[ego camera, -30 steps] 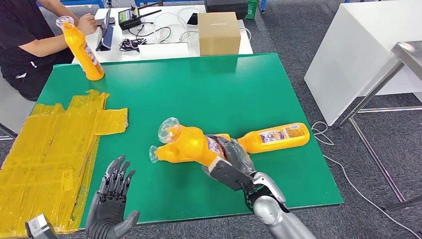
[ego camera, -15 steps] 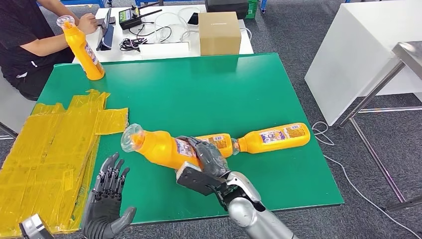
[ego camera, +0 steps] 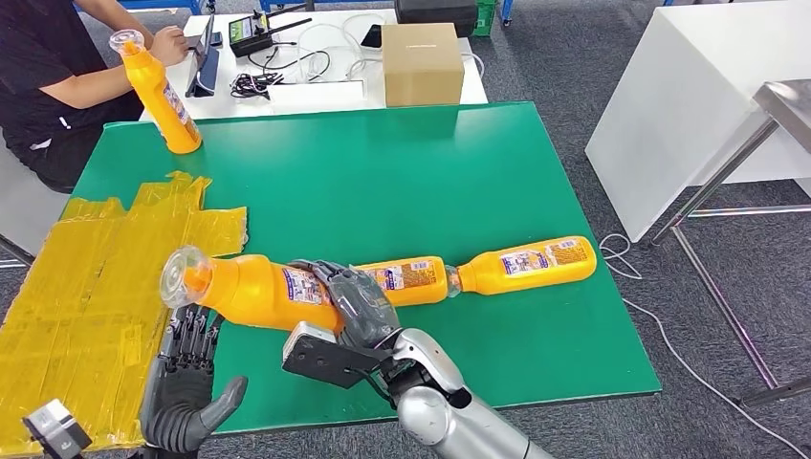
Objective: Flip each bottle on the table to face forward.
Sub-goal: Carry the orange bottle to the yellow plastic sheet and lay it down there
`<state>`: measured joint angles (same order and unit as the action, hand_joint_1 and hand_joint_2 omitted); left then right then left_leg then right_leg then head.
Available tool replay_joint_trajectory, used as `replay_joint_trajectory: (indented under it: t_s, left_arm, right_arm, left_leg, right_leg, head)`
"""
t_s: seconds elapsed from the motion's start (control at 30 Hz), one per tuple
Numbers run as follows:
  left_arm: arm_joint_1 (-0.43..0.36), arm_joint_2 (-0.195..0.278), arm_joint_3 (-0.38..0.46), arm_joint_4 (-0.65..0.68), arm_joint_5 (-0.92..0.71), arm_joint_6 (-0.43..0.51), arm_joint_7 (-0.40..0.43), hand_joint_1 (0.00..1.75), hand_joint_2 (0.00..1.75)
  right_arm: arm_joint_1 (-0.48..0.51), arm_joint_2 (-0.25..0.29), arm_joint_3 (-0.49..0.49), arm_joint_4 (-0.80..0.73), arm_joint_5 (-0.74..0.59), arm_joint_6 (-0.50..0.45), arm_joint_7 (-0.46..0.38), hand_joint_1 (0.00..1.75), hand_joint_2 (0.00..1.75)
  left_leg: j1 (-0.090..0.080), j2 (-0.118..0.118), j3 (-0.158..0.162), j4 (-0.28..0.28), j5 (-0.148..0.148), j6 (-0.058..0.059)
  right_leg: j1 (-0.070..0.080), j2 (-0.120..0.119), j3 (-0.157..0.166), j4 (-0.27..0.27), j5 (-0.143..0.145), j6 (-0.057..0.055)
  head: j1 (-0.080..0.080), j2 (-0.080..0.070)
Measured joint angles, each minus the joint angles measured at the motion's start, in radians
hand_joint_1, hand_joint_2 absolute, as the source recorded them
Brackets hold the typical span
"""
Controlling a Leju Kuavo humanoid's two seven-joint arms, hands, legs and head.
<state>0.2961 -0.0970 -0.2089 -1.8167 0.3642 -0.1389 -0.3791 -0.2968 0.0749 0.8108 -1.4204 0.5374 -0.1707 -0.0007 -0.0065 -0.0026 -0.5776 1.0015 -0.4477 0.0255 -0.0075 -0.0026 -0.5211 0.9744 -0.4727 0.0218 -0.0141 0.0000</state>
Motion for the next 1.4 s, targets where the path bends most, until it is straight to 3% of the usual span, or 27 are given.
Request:
replay_joint_trajectory:
  t_s: [0.57, 0.83, 1.4]
  left_arm:
    - [-0.008, -0.011, -0.031, 0.01, 0.047, 0.005, 0.019, 0.0, 1.75]
    - [-0.015, -0.01, -0.044, 0.006, 0.093, 0.053, 0.033, 0.0, 1.75]
    - [-0.03, 0.034, -0.108, -0.04, 0.155, 0.084, 0.073, 0.0, 1.75]
  right_arm:
    - [-0.009, 0.025, 0.032, 0.087, 0.025, -0.023, 0.013, 1.75, 1.75]
    - [-0.014, 0.047, 0.062, 0.138, 0.05, -0.035, 0.013, 1.75, 1.75]
    - [-0.064, 0.126, 0.084, 0.308, 0.245, -0.141, 0.128, 1.75, 1.75]
  left_leg:
    - [0.0, 0.0, 0.0, 0.0, 0.0, 0.0]
    - [0.0, 0.0, 0.0, 0.0, 0.0, 0.0]
    - [0.0, 0.0, 0.0, 0.0, 0.0, 0.0]
  right_leg:
    - [0.0, 0.0, 0.0, 0.0, 0.0, 0.0]
    - [0.0, 0.0, 0.0, 0.0, 0.0, 0.0]
    - [0.0, 0.0, -0.001, 0.0, 0.0, 0.0]
  head:
    - [0.0, 0.0]
    - [0.0, 0.0]
    - [0.0, 0.0]
